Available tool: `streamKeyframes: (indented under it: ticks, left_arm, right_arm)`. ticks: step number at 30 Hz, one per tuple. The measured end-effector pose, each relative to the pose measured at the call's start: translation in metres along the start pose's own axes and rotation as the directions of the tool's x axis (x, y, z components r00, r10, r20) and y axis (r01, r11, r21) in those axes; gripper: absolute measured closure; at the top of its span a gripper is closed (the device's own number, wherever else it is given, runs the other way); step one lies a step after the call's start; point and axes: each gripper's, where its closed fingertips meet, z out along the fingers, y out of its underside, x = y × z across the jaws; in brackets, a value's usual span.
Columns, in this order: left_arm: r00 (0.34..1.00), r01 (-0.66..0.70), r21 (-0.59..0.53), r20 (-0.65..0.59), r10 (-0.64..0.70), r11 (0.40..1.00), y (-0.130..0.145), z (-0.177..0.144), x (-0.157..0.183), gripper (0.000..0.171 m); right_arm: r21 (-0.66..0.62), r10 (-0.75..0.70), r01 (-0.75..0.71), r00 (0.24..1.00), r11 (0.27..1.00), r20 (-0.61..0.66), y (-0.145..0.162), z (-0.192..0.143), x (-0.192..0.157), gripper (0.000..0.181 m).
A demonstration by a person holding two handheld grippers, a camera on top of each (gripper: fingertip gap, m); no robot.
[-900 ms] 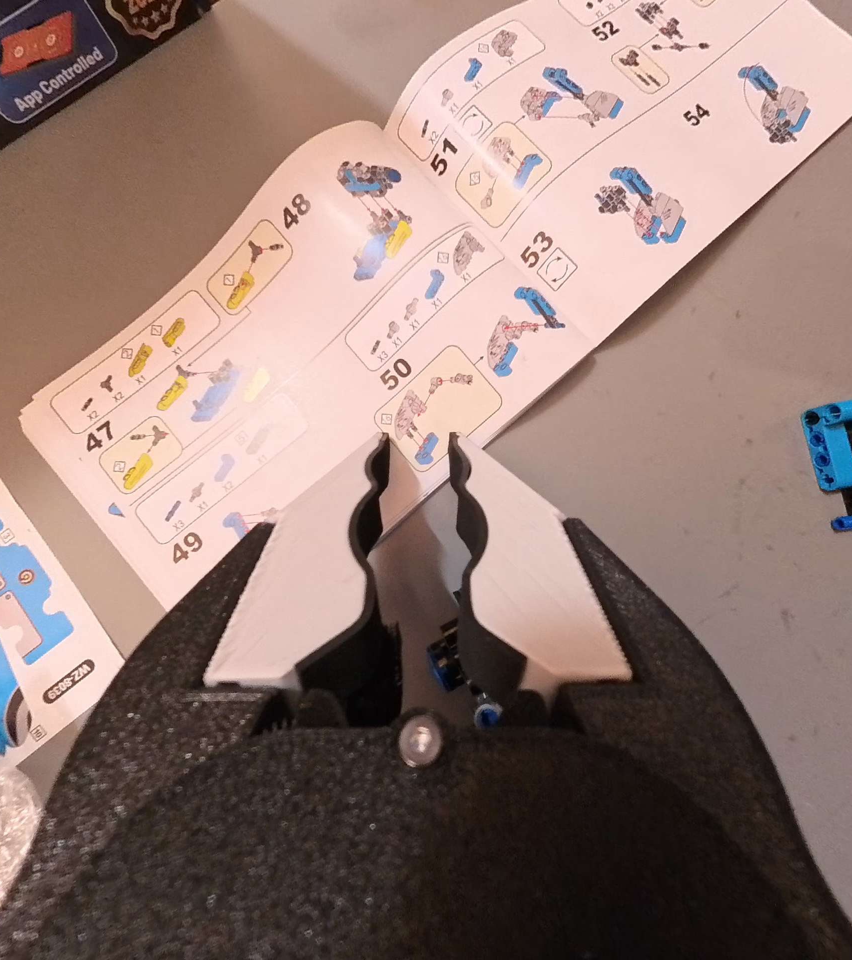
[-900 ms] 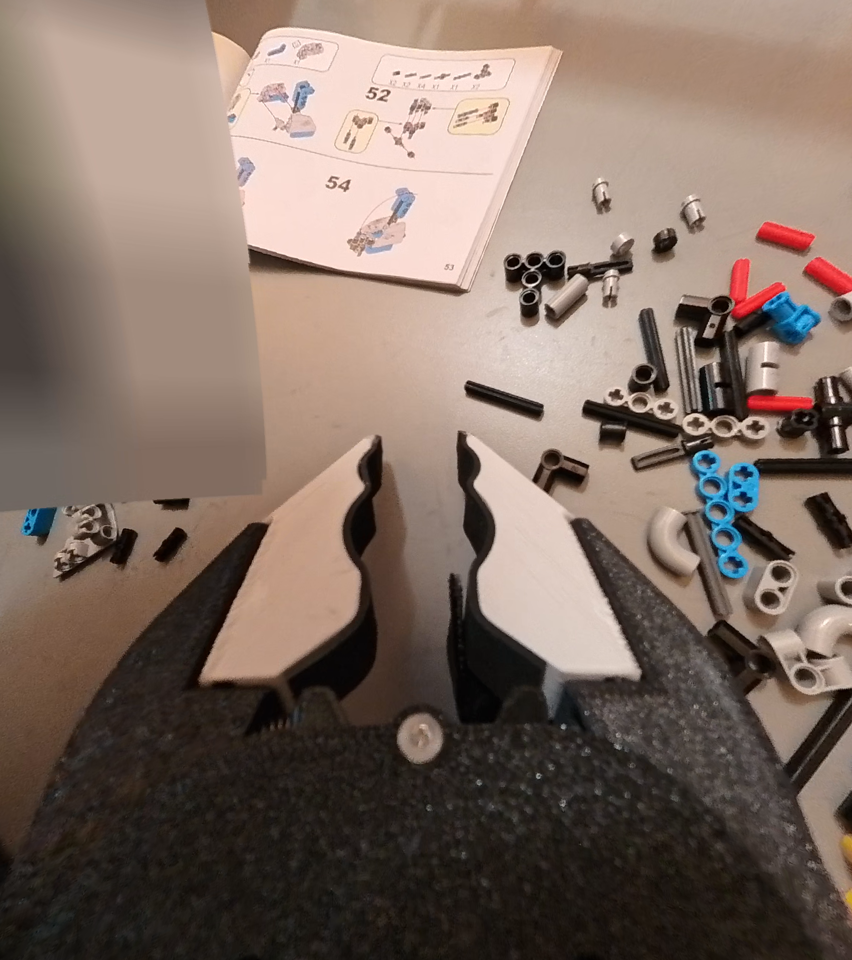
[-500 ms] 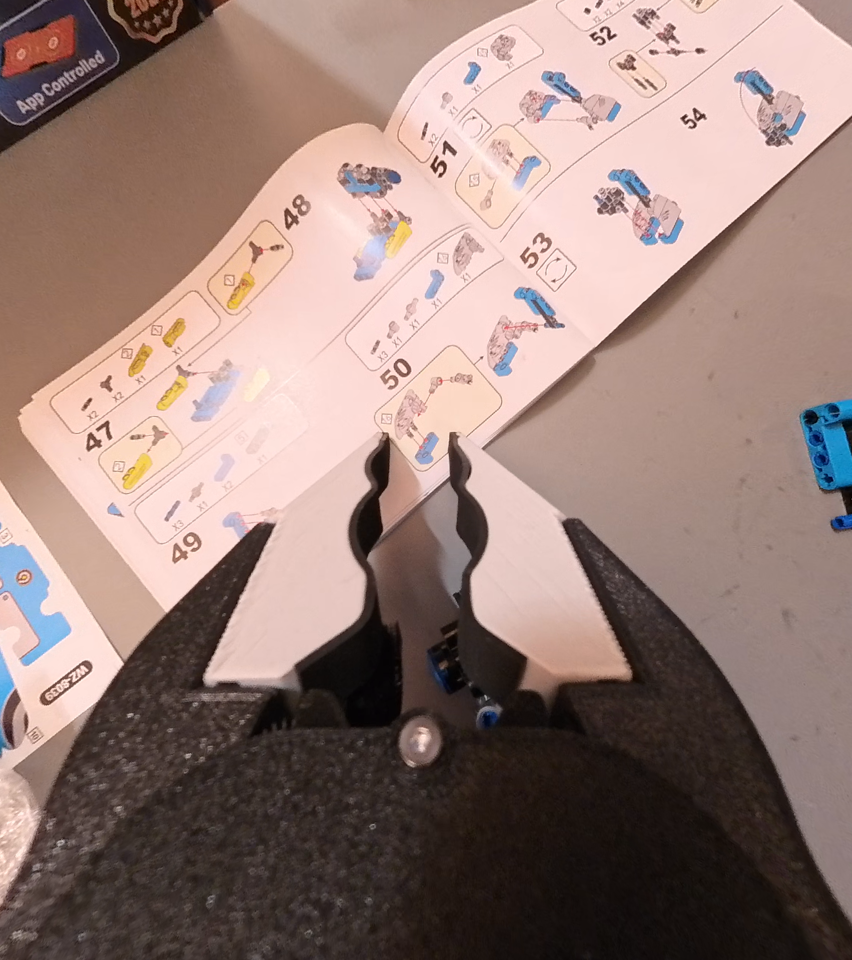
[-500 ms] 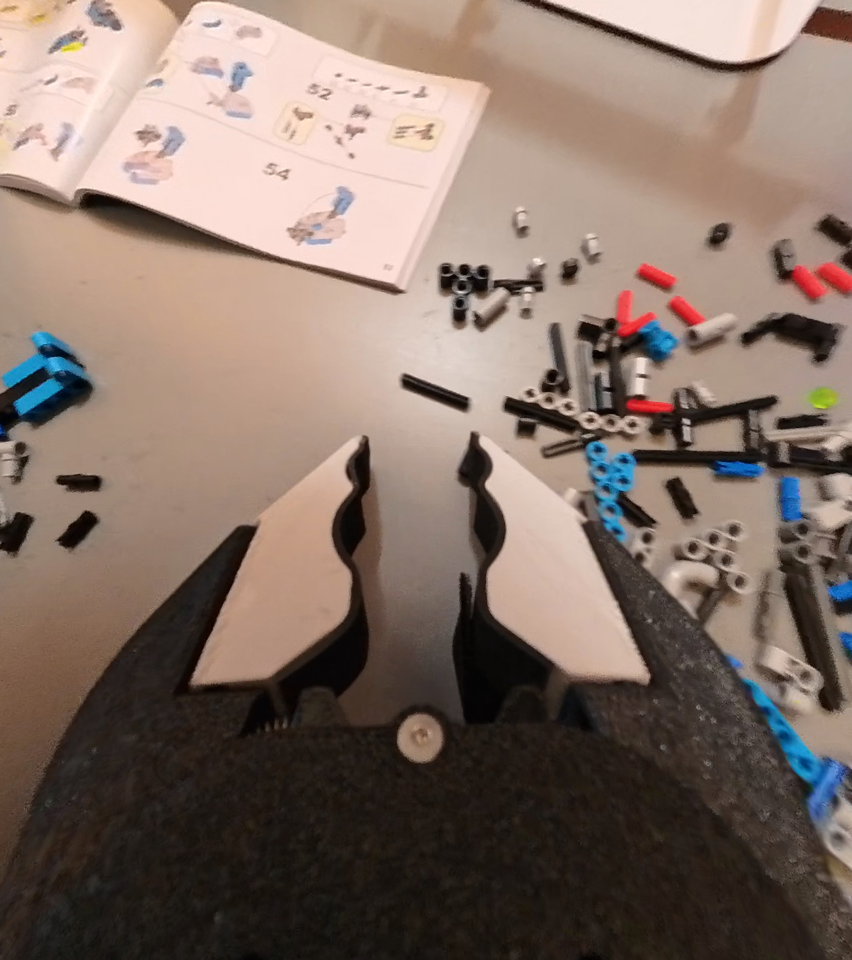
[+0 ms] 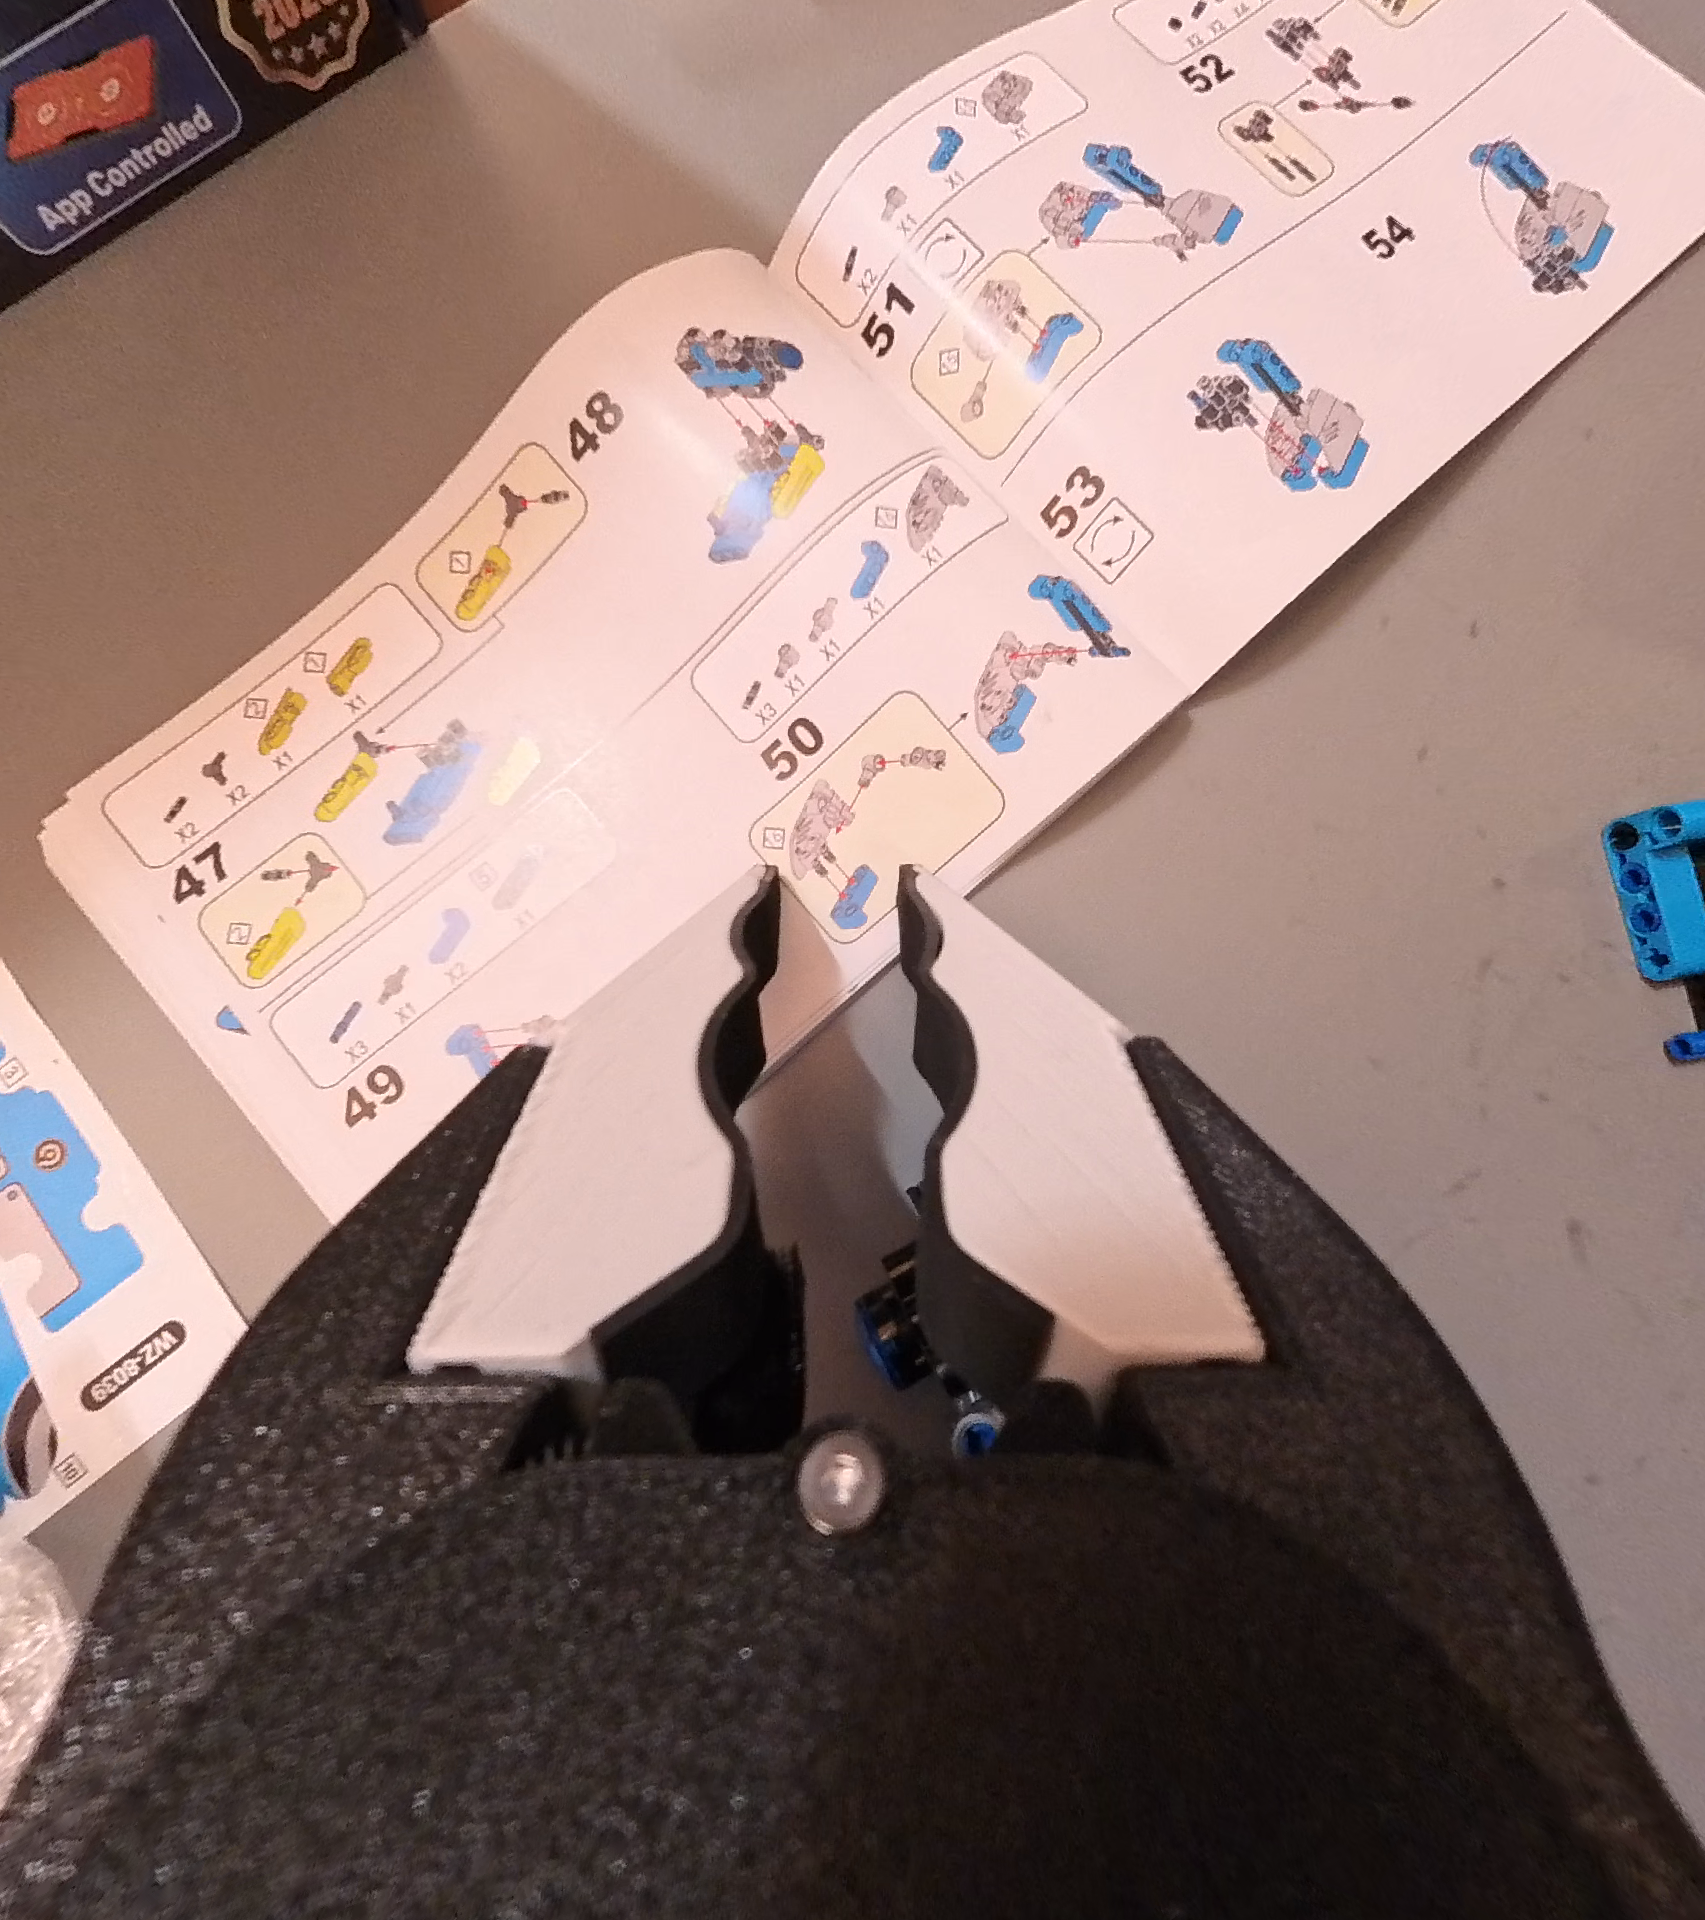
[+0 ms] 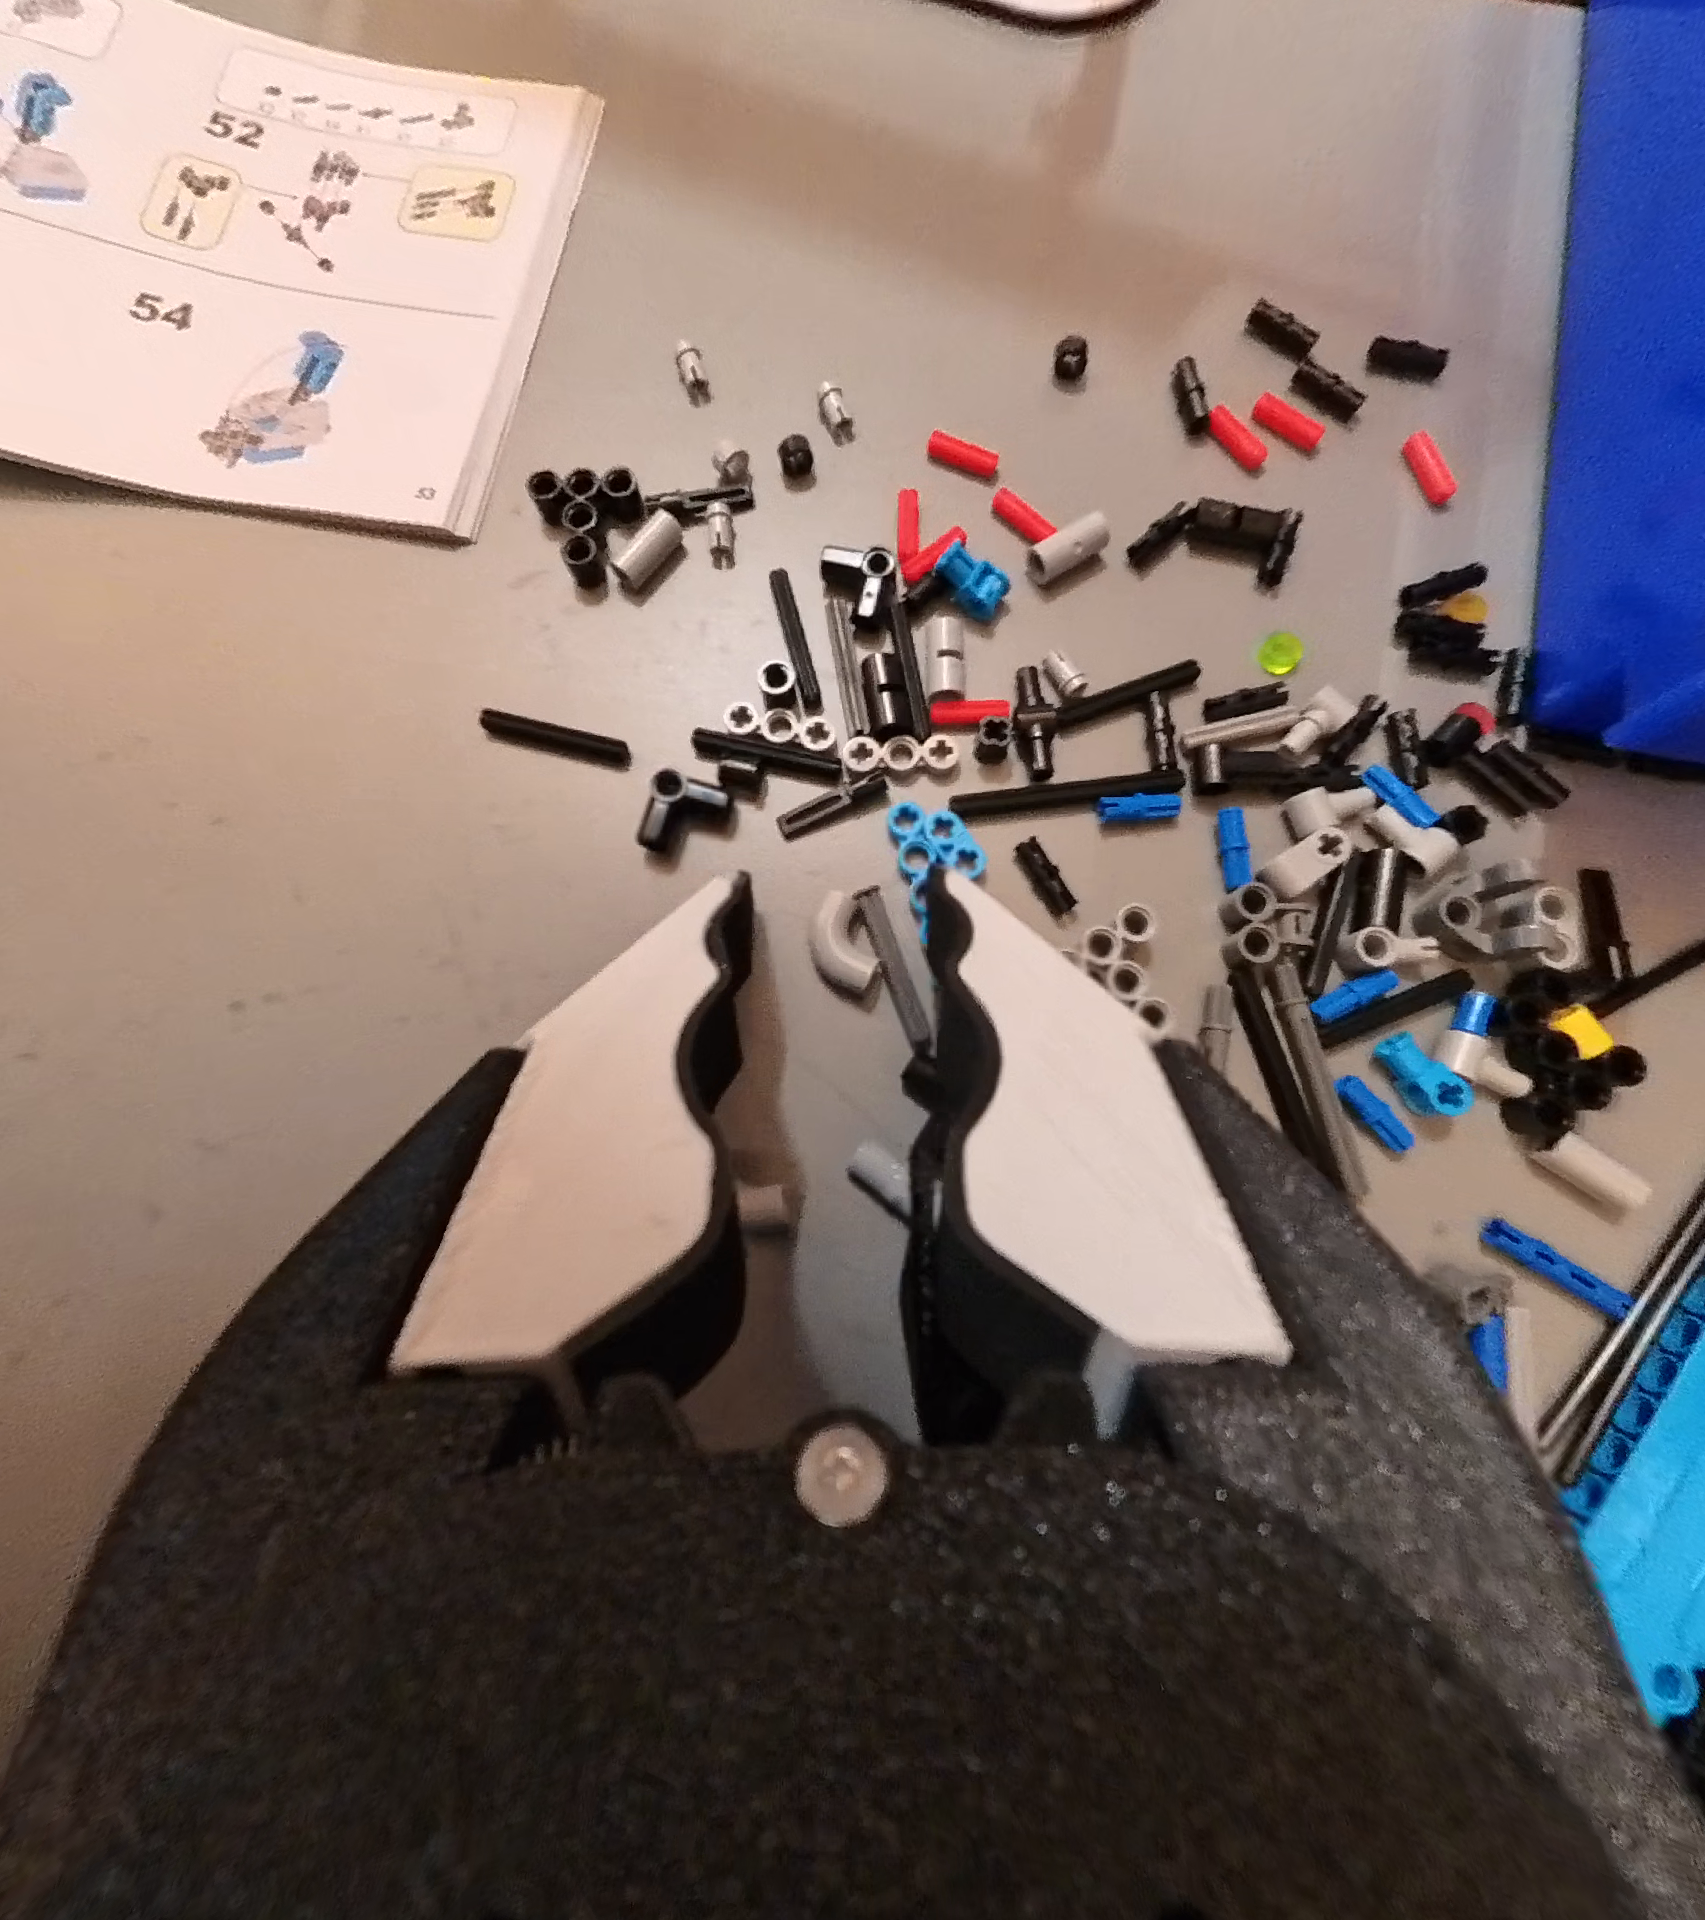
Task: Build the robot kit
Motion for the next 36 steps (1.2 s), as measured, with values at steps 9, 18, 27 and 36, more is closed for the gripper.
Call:
streamKeyframes:
  ticks: [9, 18, 27, 36]
  left_arm:
    - [1.0, -0.001, 0.0, 0.001, 0.001, 1.0, 0.0, 0.0, 0.0, 0.148]
    - [1.0, -0.008, -0.003, 0.006, 0.008, 1.0, 0.0, 0.0, 0.0, 0.148]
    - [1.0, -0.01, -0.002, 0.005, 0.01, 1.0, 0.0, 0.0, 0.0, 0.148]
    - [1.0, -0.008, 0.0, 0.004, 0.008, 1.0, 0.0, 0.0, 0.0, 0.148]
  right_arm:
    - [0.051, 0.027, -0.028, 0.999, 0.998, 0.02, -0.009, -0.005, -0.003, 0.147]
    - [0.065, 0.029, -0.032, 0.999, 0.997, 0.034, -0.011, -0.007, -0.006, 0.146]
    - [0.073, 0.077, -0.069, 0.99, 0.995, -0.116, -0.01, -0.008, 0.025, 0.151]
    - [0.063, 0.032, -0.014, 0.956, 0.998, -0.292, -0.009, -0.012, 0.049, 0.155]
